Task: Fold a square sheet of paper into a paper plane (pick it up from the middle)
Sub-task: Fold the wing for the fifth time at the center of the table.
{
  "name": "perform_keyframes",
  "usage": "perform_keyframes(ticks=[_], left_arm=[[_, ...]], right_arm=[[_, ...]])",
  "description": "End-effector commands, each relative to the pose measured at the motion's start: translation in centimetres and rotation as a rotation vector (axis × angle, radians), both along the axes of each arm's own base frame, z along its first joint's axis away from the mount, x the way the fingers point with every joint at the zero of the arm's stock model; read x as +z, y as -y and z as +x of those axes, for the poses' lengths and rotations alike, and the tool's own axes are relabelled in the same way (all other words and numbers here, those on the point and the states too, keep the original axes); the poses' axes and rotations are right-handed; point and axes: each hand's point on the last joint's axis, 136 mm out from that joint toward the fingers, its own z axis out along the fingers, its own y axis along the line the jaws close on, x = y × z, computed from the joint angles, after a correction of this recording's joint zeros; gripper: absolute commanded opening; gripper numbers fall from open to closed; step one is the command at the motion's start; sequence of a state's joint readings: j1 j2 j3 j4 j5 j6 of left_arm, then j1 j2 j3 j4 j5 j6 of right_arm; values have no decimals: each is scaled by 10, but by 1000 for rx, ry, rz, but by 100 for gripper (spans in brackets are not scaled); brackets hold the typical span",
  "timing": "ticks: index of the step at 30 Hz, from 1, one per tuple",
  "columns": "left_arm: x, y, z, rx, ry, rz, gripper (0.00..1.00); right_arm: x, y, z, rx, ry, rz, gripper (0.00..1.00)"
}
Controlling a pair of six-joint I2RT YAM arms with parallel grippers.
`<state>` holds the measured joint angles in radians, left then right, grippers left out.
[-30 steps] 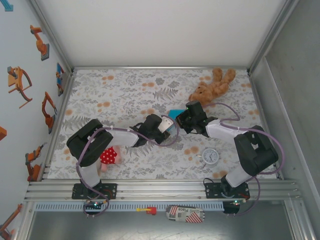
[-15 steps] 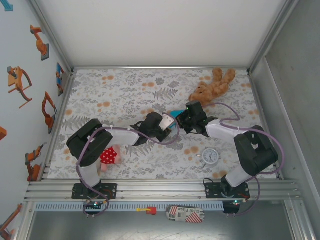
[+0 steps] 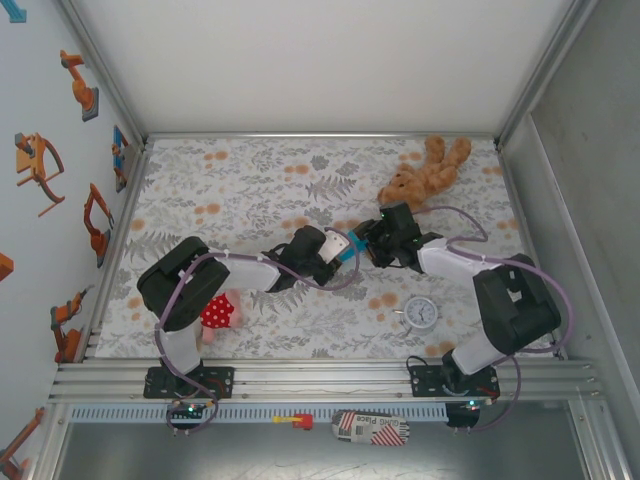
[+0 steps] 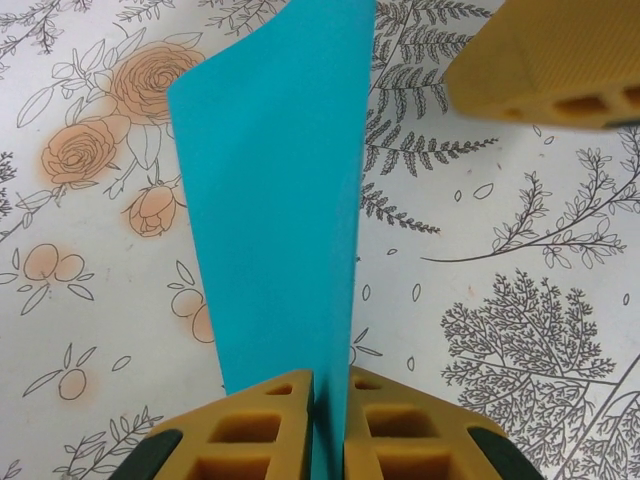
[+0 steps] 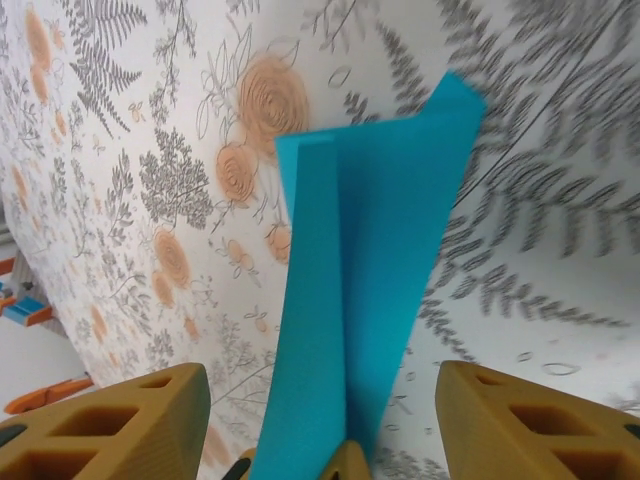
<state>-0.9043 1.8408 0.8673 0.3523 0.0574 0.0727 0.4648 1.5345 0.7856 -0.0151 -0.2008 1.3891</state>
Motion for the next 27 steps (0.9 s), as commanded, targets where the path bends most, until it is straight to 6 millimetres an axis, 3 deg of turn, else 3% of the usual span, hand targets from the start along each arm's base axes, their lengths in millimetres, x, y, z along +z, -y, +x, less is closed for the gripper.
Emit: perform_keyframes(ticks=[1,7,14,27], left_arm=[[-5,1,-7,-8,-49,-29,14],[-10,3,-13,-31,-130,-48,12],[-15,3,-20,-51,-232,-55,8],[-17,0,-22,-43,-386,-27,5]], right_arm=[[5,26,-4,-21,21,-95,62],[9,49,-11,-40,33,-176,63],[7,57,-21,35,44,-260,63],[-1,36,-25,222,111,-229,62]])
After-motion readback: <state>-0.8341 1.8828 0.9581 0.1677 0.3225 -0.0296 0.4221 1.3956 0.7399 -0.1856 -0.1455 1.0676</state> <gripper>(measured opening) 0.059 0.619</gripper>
